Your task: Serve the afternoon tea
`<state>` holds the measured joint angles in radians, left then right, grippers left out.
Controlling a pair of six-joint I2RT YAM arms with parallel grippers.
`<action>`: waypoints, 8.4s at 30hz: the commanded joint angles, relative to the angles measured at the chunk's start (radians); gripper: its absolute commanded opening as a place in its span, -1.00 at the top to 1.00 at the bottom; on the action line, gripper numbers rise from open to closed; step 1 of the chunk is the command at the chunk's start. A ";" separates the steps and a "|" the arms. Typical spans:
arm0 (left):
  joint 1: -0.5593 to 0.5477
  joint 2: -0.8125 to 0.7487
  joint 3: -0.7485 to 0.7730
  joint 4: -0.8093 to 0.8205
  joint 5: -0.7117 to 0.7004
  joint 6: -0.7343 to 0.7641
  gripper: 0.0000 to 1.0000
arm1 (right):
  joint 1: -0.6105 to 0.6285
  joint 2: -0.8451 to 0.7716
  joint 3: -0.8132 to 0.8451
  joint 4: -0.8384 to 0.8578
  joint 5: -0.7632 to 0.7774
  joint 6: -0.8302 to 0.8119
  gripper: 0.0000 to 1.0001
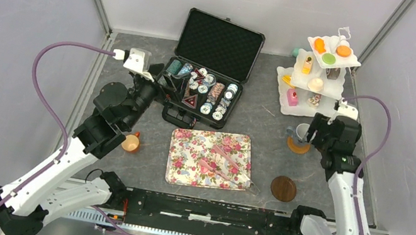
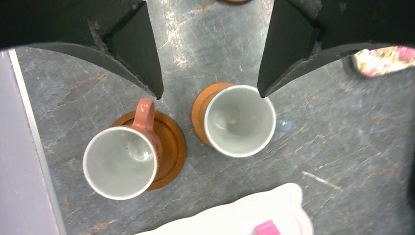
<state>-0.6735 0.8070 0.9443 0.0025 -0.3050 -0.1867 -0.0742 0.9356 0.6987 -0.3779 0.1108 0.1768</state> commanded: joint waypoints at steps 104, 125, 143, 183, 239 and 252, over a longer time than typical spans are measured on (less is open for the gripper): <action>0.014 -0.055 0.034 -0.007 -0.002 0.006 -1.00 | 0.587 0.475 -0.018 0.540 0.197 0.025 0.07; 0.022 -0.152 -0.015 0.051 -0.203 0.004 -1.00 | 1.219 0.890 0.606 0.461 0.134 0.579 -0.41; 0.022 -0.188 -0.024 0.063 -0.215 0.007 -1.00 | 1.322 1.347 1.078 0.281 0.132 0.569 -0.24; 0.037 -0.121 0.003 0.036 -0.129 0.003 -1.00 | 0.965 0.227 0.232 0.006 0.043 -0.466 1.00; 0.040 -0.095 0.014 0.031 -0.079 0.016 -1.00 | 0.278 0.700 0.395 -0.233 -0.526 -1.111 0.31; 0.040 -0.074 0.023 0.020 -0.052 0.010 -1.00 | 0.305 0.520 0.422 -0.292 -0.486 -1.046 -0.05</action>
<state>-0.6342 0.7319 0.9302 0.0048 -0.3813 -0.2047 0.2089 1.5364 1.0885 -0.6315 -0.3950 -0.8940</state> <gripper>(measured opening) 0.997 0.516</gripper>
